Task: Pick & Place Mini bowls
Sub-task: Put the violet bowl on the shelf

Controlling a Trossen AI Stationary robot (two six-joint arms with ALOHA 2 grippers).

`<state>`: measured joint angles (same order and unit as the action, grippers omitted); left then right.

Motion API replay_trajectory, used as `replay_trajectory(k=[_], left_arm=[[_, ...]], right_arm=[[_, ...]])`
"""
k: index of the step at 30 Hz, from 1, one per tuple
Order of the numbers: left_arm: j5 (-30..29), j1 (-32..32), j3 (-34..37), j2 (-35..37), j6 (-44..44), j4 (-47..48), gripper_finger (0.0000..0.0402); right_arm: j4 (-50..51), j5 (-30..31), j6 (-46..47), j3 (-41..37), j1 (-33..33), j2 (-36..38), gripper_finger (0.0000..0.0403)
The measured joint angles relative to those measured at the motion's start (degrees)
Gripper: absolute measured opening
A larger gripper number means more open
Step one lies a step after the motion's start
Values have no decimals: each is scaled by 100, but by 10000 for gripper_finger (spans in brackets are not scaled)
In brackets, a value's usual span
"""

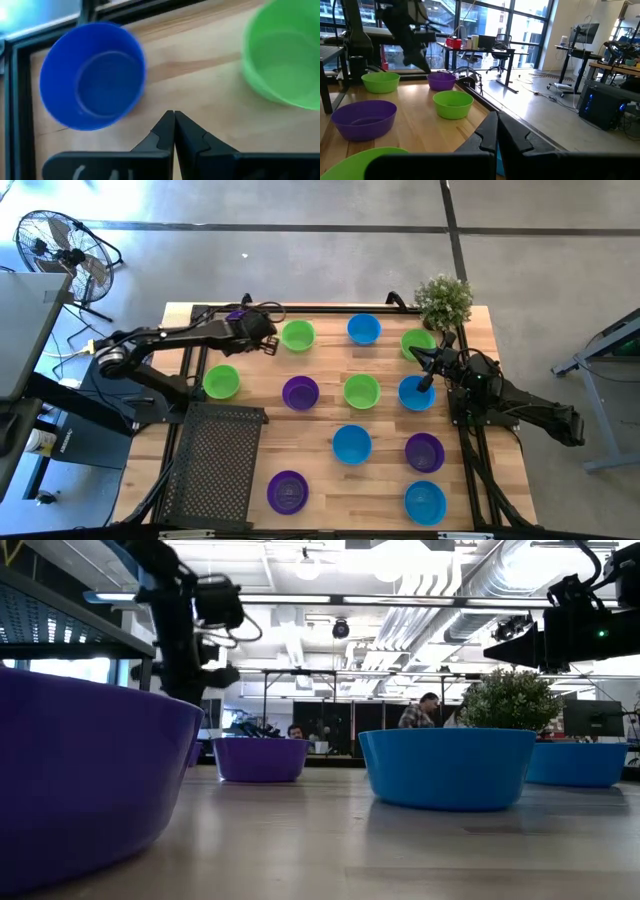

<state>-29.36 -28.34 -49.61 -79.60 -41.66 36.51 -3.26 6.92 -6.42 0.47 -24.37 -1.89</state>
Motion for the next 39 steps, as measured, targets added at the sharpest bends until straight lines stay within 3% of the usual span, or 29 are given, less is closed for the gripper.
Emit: replay_trajectory(k=[11,26,32,39], left_arm=[[-443,-784,852,4,-254,-1173,0],[389,-1028,1065,-113,444,-1316,0],[1086,-919,972,-77,781,-1238,0],[1328,-604,598,-41,1015,-997,0]], right_arm=[[21,-4,-1,0,1,0,0],[34,-5,-2,0,0,0,0],[36,-6,0,0,-1,0,0],[38,-4,-2,0,0,-1,0]])
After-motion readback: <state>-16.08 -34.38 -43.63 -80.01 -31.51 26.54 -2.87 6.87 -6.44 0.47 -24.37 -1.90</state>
